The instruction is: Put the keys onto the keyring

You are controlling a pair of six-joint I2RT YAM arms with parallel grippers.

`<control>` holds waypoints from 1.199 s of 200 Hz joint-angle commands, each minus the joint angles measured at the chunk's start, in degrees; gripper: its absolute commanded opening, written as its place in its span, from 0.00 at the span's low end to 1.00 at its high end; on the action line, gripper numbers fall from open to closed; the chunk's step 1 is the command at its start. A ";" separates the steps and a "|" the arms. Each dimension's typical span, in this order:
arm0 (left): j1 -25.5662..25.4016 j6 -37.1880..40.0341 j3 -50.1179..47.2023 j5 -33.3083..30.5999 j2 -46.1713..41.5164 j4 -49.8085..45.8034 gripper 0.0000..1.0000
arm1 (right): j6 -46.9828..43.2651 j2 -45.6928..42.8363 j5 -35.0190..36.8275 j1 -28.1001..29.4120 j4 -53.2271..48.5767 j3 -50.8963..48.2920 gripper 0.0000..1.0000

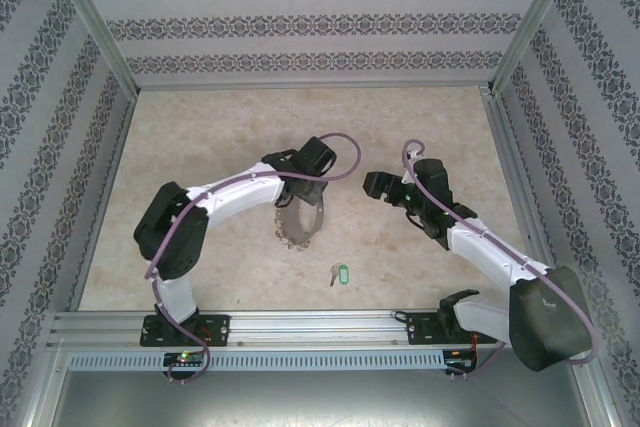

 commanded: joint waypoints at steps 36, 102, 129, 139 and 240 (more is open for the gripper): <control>4.83 12.71 -4.98 17.26 -6.86 6.32 0.00 | -4.73 3.96 -15.47 -1.30 5.53 7.27 0.82; 10.59 18.40 -2.24 40.34 -10.74 6.93 0.00 | -9.08 6.42 -32.90 -6.51 11.42 10.96 0.72; 12.12 18.78 1.92 45.76 -10.14 4.75 0.00 | -10.87 8.07 -38.35 -7.20 12.00 13.64 0.66; 12.55 19.00 3.38 47.53 -9.89 4.21 0.00 | -11.30 8.72 -39.94 -7.23 12.21 14.96 0.63; 15.05 21.71 16.04 60.89 -7.32 1.92 0.00 | -6.15 9.38 -46.50 -6.47 15.48 23.04 0.47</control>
